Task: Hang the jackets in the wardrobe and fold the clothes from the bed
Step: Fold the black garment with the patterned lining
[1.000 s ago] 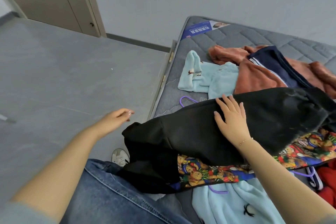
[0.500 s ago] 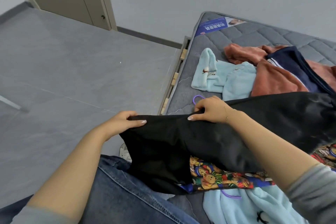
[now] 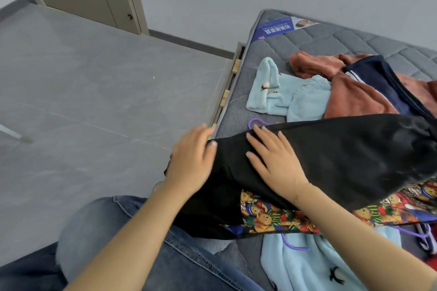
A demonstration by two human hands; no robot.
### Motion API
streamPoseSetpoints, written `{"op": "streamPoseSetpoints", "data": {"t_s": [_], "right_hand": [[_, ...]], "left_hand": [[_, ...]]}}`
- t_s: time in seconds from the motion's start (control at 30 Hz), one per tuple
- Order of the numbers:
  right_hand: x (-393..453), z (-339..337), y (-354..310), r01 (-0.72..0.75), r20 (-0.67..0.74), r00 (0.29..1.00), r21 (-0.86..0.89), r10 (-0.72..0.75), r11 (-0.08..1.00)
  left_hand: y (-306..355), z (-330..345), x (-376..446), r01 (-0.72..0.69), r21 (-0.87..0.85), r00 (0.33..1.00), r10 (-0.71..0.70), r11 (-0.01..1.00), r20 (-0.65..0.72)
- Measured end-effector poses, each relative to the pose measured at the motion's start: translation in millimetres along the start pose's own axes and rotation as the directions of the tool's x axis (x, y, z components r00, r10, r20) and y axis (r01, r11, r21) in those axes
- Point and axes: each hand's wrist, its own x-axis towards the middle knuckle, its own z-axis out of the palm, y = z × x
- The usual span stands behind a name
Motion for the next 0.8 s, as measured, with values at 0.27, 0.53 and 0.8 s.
{"op": "streamPoseSetpoints", "data": {"t_s": [0.27,0.53,0.8], "right_hand": [[-23.2,2.2,49.5,-0.115,0.175,0.972,-0.229,0.157,0.967],[-68.3,-24.0,95.1,-0.332,0.035,0.940,-0.133,0.339,0.934],[-143.4,-54.8,144.5,-0.313,-0.145,0.561,0.874,0.815,0.371]], "left_hand": [[-0.4,26.1,-26.4,-0.009,0.390,0.786,-0.235,0.921,0.572],[76.7,38.4,-18.5,0.081,0.363,0.947,-0.185,0.928,0.262],[182.9,99.8,9.4,-0.354,0.266,0.908,0.262,0.897,0.327]]}}
